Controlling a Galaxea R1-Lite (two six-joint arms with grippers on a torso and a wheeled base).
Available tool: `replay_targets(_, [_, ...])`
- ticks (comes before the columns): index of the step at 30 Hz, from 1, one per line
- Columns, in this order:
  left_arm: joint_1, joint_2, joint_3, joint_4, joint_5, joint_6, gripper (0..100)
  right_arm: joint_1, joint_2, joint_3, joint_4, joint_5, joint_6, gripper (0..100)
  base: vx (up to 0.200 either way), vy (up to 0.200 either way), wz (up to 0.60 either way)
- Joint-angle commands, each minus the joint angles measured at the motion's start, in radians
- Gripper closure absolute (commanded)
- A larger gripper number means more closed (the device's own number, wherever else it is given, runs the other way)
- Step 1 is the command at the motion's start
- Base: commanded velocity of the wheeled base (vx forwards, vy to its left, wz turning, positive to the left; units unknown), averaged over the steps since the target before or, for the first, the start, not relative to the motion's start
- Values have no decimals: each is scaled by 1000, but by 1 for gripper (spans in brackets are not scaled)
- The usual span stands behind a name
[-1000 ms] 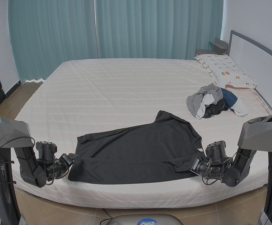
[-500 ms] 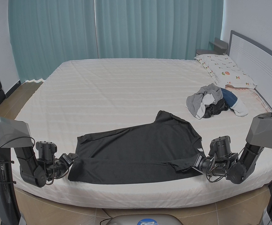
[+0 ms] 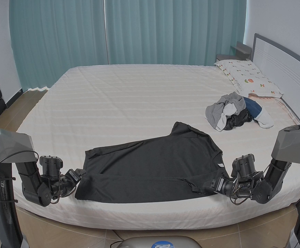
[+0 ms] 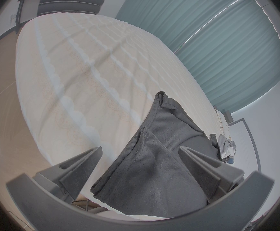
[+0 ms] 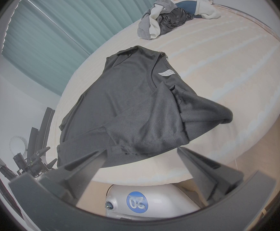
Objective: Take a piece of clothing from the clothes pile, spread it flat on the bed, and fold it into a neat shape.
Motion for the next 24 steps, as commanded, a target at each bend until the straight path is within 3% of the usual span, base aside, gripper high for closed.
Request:
replay_targets(1, [0, 1, 0, 0, 0, 0, 0, -23, -33, -4, -4, 0, 0, 0, 0, 0, 0])
replay_targets(10, [5, -5, 0, -2, 6, -2, 0, -108, -160, -30, -10, 11, 11, 0, 0, 0, 0])
replay_targets(15, [17, -4, 2, -26, 6, -8, 0, -112, -108, -43, -73, 14, 71, 0, 200, 0, 0])
replay_targets(24, [15, -10, -8, -28, 0, -39, 0, -114, -2, -46, -156, 16, 73, 0, 200, 0, 0])
